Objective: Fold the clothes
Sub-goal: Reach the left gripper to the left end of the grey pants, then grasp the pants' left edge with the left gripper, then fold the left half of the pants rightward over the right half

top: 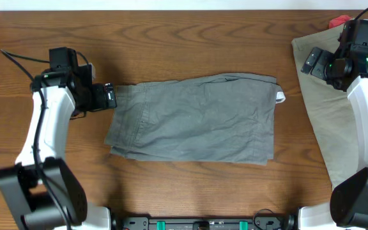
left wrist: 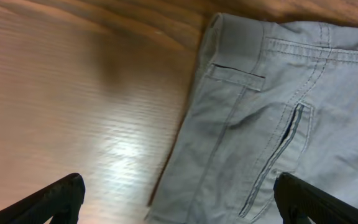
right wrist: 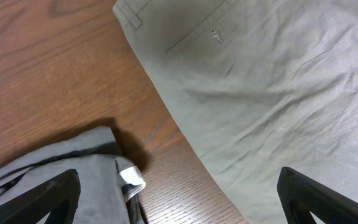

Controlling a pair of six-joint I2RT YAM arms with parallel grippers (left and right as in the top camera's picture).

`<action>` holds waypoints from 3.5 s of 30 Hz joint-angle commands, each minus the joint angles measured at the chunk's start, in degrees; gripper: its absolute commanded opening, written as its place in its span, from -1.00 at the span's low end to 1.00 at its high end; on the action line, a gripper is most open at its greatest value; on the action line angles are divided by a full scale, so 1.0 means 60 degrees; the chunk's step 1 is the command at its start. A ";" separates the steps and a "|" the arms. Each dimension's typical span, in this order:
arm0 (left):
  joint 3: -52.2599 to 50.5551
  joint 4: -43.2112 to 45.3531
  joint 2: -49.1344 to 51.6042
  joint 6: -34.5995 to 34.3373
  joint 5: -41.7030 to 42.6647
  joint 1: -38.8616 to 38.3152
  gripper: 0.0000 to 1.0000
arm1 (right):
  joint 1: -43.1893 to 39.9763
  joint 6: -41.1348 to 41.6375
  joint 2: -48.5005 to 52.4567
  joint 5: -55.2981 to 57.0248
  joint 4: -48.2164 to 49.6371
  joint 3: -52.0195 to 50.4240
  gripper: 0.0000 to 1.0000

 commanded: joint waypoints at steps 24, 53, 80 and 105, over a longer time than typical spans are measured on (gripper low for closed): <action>-0.0747 -0.0157 0.2889 0.1920 0.3508 0.0470 0.96 | -0.0015 -0.0149 0.0044 0.0066 -0.0011 0.0058 0.99; -0.2335 0.1260 0.2889 0.1417 0.3479 -0.0339 -0.88 | -0.0015 -0.0149 0.0044 0.0066 -0.0011 0.0058 0.98; 0.3887 -0.5238 0.1016 -0.0499 0.0007 -0.0186 -0.88 | -0.0015 -0.0149 0.0044 0.0066 -0.0007 0.0058 0.98; 0.4747 -0.3949 0.0233 -0.2794 0.0051 -0.5541 -0.88 | -0.0015 -0.0149 0.0044 0.0066 -0.0007 0.0058 0.99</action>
